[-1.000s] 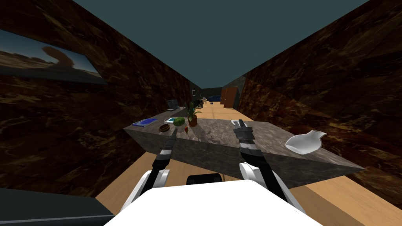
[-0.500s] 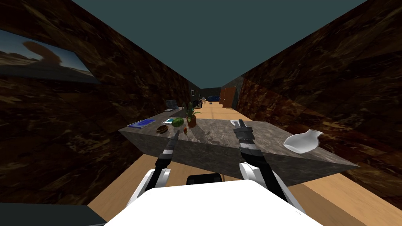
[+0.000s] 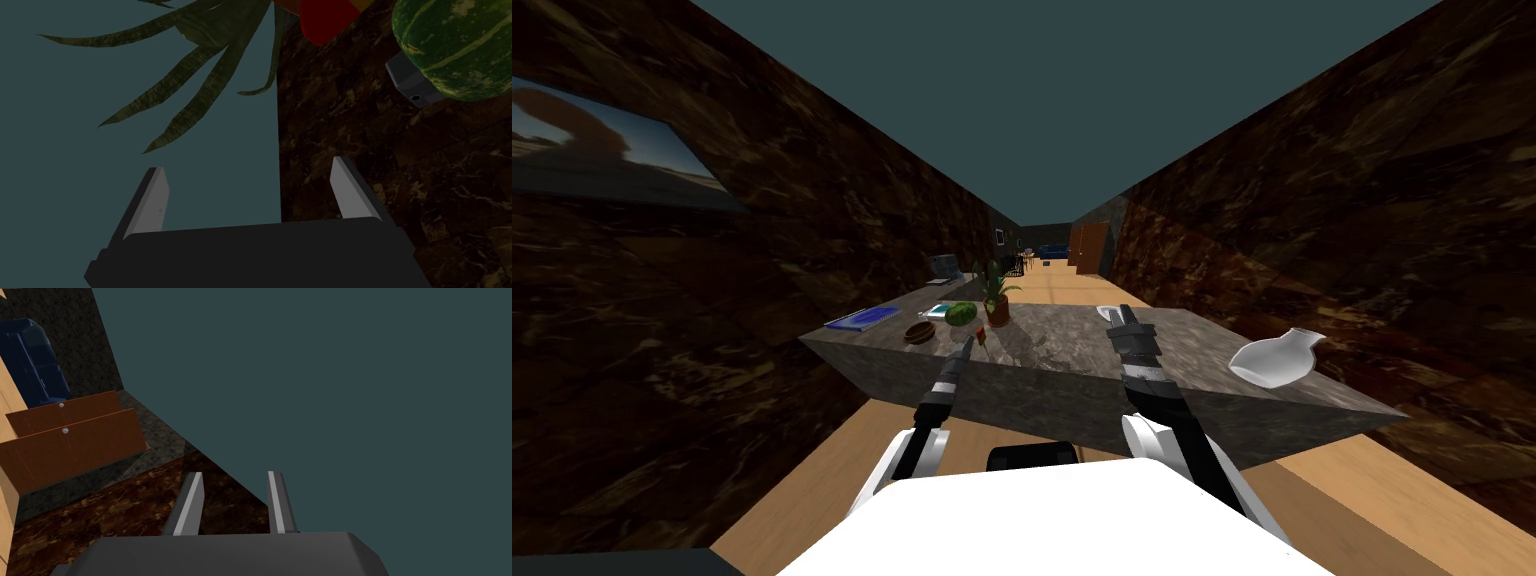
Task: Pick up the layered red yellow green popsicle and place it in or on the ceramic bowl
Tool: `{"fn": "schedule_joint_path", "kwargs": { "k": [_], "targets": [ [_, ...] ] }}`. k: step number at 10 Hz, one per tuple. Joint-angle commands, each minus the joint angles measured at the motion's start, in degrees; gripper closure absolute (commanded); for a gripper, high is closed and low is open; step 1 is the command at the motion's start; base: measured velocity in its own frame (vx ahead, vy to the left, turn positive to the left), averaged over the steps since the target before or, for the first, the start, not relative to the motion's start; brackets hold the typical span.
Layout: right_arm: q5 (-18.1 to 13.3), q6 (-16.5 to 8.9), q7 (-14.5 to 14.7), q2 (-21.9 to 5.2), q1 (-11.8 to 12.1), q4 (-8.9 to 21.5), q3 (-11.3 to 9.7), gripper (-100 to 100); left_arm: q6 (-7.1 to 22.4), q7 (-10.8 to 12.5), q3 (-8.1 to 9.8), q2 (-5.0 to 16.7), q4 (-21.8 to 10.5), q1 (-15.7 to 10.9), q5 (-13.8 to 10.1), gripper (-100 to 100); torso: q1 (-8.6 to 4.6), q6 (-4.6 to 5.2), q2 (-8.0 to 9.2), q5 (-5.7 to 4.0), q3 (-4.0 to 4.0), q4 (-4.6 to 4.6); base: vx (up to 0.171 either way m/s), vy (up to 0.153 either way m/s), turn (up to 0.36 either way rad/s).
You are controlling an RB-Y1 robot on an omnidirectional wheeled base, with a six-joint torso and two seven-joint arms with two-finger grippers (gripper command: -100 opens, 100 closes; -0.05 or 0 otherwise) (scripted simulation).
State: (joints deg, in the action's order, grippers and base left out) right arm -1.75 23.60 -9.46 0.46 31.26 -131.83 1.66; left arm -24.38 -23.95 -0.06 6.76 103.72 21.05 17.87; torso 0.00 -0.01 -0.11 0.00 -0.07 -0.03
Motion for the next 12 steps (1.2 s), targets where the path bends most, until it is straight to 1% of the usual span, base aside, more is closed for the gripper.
{"fn": "schedule_joint_path", "kwargs": {
  "k": [1,4,10,11,12],
  "targets": [
    [0.0,0.0,0.0,0.0,0.0,0.0,0.0,0,-0.05,-1.62,0.3,-0.23,-2.56,-1.13,1.07,-100,0.0,0.0,0.0,0.0,0.0,0.0,0.03,0.001,-0.056],
    [0.0,0.0,0.0,0.0,0.0,0.0,0.0,0,0.18,-4.47,0.78,0.14,-6.71,-2.66,3.13,-100,0.0,0.0,-0.01,0.0,-0.01,0.0,0.032,0.002,-0.05],
    [0.0,0.0,0.0,0.0,0.0,0.0,0.0,0,0.7,-10.34,1.77,2.25,-15.42,-5.85,7.38,-100,0.02,0.0,-0.05,0.0,-0.03,-0.01,0.037,0.002,-0.057],
    [0.0,0.0,0.0,0.0,0.0,0.0,0.0,0,0.7,-10.34,1.77,2.25,-15.42,-5.85,7.38,-100,0.01,-0.01,-0.02,0.0,-0.01,0.0,0.02,0.002,-0.014],
    [0.0,0.0,0.0,0.0,0.0,0.0,0.0,0,0.78,-11.21,1.92,2.55,-16.72,-6.33,8.02,-100,-0.01,-0.01,0.02,0.0,0.01,0.0,0.02,-0.002,-0.029]
  ]
}}
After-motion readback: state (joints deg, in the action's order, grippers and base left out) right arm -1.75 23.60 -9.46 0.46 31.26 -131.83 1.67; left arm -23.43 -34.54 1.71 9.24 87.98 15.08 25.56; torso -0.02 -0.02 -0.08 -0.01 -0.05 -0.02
